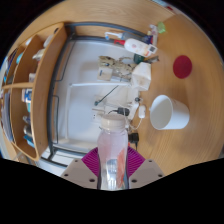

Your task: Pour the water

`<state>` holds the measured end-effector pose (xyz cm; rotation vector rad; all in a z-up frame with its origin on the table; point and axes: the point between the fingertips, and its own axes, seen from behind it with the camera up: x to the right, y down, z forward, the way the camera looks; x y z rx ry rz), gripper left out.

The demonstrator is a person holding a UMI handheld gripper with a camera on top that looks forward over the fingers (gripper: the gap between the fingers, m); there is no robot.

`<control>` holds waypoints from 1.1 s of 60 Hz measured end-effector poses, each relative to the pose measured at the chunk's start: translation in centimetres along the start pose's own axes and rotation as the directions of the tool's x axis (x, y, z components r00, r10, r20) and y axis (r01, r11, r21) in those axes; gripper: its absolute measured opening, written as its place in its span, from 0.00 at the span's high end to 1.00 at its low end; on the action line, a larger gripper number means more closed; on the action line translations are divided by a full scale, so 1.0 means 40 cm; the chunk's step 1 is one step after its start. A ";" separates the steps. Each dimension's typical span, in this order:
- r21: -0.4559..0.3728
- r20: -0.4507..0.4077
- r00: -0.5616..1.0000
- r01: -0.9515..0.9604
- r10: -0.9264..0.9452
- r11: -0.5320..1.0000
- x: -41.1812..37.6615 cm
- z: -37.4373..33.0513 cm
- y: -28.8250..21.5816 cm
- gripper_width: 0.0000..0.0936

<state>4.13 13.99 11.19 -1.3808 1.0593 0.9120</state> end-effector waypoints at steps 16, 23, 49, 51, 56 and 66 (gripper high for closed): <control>-0.055 -0.056 0.925 -0.378 0.375 0.924 0.047 0.025 -0.045 0.67; -0.049 -0.063 0.857 -0.514 0.511 0.856 0.057 0.026 -0.069 0.67; -0.051 -0.122 0.732 -0.679 0.670 0.732 0.103 0.017 -0.074 0.67; -0.051 -0.117 0.729 -0.683 0.674 0.729 0.099 0.016 -0.075 0.67; -0.058 -0.109 0.758 -0.651 0.643 0.757 0.075 0.008 -0.085 0.67; -0.139 -0.075 0.987 -0.150 0.141 0.979 -0.027 -0.032 -0.151 0.66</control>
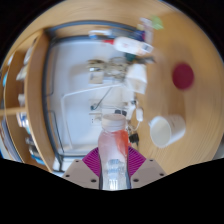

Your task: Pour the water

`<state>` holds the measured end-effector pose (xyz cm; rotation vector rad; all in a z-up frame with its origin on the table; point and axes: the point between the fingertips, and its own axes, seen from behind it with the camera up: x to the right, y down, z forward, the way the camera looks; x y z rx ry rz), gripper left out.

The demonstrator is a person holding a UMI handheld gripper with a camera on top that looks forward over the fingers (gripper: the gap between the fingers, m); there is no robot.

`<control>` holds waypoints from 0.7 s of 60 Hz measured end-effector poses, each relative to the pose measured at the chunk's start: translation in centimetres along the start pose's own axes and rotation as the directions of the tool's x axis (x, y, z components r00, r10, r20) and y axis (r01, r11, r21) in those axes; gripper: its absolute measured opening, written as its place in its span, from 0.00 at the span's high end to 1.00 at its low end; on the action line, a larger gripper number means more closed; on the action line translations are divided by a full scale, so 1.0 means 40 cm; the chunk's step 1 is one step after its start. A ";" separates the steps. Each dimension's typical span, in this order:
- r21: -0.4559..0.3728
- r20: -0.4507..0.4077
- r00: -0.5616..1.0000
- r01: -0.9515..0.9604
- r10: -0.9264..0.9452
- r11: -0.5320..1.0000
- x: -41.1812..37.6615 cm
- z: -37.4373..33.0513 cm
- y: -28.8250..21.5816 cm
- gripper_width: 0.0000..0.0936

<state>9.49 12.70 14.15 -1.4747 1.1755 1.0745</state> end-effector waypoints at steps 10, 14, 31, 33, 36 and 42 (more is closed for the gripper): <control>0.048 -0.134 0.731 0.679 -0.669 0.732 -0.050 -0.062 -0.149 0.65; 0.050 -0.220 0.519 0.851 -0.826 0.522 -0.051 -0.080 -0.229 0.63; -0.056 -0.493 -0.003 0.998 -0.870 0.028 0.088 -0.114 -0.480 0.63; -0.044 -0.490 0.001 0.999 -0.872 0.026 0.114 -0.100 -0.495 0.63; -0.043 -0.495 0.013 0.998 -0.869 0.039 0.142 -0.086 -0.516 0.63; -0.033 -0.498 0.039 0.997 -0.866 0.064 0.202 -0.058 -0.541 0.63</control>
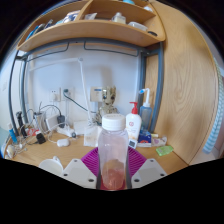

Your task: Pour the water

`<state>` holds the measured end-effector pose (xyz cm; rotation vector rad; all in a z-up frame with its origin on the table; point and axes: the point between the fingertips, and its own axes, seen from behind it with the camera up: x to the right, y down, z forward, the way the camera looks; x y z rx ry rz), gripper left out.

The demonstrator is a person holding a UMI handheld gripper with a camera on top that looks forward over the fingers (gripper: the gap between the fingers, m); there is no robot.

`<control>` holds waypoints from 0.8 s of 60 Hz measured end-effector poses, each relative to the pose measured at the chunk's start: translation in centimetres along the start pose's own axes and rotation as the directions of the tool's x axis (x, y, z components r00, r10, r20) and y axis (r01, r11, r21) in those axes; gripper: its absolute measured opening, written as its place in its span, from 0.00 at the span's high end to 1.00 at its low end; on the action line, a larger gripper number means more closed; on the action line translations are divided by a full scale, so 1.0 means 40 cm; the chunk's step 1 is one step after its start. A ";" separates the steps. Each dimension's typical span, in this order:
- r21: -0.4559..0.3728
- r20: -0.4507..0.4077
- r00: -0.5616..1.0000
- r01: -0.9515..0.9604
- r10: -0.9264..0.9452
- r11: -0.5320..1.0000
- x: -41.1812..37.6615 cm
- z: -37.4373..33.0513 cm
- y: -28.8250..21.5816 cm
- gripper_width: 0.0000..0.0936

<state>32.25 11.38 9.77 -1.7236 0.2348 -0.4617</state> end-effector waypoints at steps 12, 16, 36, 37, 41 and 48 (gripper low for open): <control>0.053 0.032 0.994 -0.109 0.107 0.993 -0.009 0.028 0.032 0.60; 0.062 0.044 0.994 -0.101 0.098 0.993 -0.010 0.028 0.032 0.59; -0.056 -0.005 0.999 -0.052 0.052 0.997 0.017 0.005 0.064 0.12; -0.073 -0.003 0.999 -0.050 0.049 0.996 0.017 -0.002 0.069 0.11; -0.120 0.022 0.999 -0.033 0.036 0.992 0.006 -0.043 0.080 0.10; -0.213 0.086 0.996 0.039 -0.021 0.976 -0.008 -0.145 0.103 0.11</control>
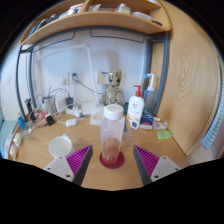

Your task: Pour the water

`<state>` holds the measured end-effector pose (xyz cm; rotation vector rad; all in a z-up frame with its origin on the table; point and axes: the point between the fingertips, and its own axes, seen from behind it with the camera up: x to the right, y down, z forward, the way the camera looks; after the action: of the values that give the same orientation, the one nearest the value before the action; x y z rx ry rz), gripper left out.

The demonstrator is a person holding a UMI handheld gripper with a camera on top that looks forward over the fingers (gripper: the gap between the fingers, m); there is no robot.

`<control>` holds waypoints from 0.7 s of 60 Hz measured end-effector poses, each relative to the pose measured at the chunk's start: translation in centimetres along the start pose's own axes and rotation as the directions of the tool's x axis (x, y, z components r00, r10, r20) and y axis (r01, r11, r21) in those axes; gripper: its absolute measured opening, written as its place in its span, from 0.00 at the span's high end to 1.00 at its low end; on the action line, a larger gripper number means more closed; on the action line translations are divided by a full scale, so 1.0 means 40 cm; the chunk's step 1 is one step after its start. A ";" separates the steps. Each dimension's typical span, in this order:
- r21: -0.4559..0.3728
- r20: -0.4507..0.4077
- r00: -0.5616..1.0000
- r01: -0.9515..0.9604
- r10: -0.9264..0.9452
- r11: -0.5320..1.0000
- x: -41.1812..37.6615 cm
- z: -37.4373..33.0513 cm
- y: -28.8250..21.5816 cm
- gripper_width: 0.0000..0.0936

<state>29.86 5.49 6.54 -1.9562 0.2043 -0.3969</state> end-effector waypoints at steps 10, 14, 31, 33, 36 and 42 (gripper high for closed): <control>-0.063 0.045 0.997 0.063 -0.060 0.996 -0.001 -0.155 -0.016 0.11; -0.058 0.050 0.997 0.053 -0.050 0.997 0.000 -0.205 -0.039 0.11; -0.052 0.127 0.991 0.055 -0.048 0.997 -0.071 -0.328 -0.094 0.11; -0.051 0.135 0.989 0.059 -0.051 0.997 -0.081 -0.338 -0.095 0.11; -0.053 0.142 0.988 0.064 -0.056 0.996 -0.093 -0.349 -0.093 0.11; -0.067 0.165 0.984 0.077 -0.065 0.995 -0.121 -0.370 -0.077 0.11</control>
<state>19.83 -4.36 13.90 -2.0619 0.0439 -0.2774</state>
